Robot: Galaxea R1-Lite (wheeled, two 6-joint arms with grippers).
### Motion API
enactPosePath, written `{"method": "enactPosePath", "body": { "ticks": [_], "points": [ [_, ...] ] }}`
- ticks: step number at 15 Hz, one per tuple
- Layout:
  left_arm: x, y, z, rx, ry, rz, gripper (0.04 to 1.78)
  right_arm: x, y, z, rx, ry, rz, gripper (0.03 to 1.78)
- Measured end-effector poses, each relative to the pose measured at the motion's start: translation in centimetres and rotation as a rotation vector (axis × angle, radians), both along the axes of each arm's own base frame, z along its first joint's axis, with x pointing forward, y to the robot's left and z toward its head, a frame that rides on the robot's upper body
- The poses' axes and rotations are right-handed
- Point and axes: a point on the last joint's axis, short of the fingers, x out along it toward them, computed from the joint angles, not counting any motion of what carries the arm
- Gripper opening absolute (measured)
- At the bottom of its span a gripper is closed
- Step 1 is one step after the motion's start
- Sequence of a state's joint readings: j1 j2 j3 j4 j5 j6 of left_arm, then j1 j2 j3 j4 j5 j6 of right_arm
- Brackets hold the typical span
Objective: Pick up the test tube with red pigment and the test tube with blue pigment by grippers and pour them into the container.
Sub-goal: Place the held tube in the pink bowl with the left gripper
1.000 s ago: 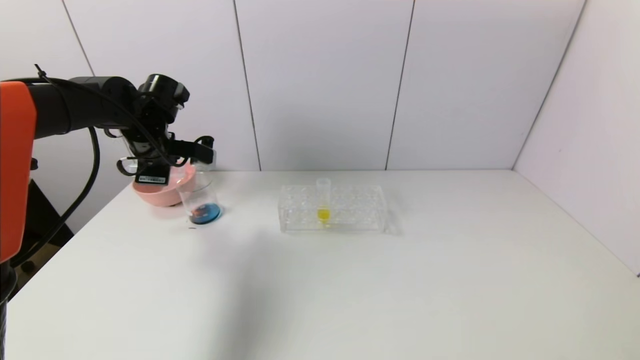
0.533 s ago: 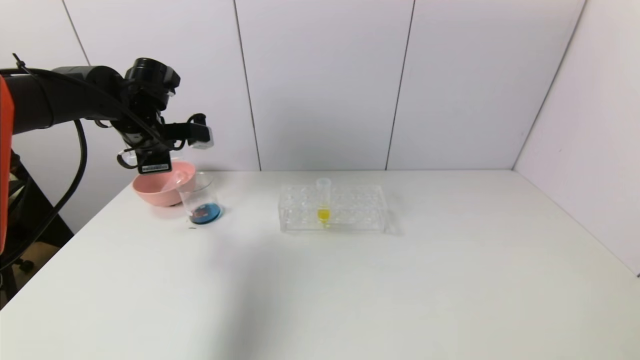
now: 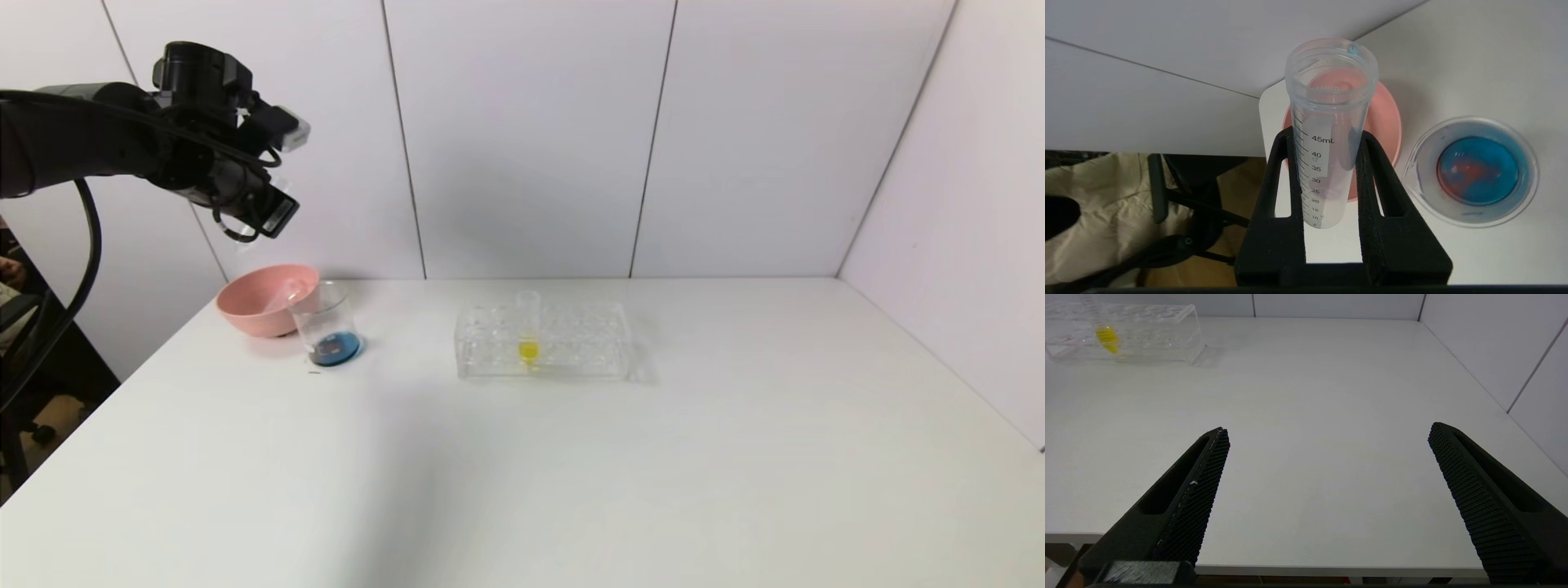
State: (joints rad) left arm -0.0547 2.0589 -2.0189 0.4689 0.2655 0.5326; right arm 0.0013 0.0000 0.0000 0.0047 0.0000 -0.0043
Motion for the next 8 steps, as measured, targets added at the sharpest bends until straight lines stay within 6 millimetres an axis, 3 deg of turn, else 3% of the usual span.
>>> {"method": "enactPosePath", "body": {
  "ticks": [6, 8],
  "points": [
    [0.8, 0.2, 1.4, -0.496, -0.298, 0.222, 0.38, 0.0, 0.0, 0.0, 0.0, 0.0, 0.0, 1.77],
    [1.4, 0.3, 1.4, -0.538, -0.35, 0.229, 0.38, 0.0, 0.0, 0.0, 0.0, 0.0, 0.0, 1.77]
  ]
}}
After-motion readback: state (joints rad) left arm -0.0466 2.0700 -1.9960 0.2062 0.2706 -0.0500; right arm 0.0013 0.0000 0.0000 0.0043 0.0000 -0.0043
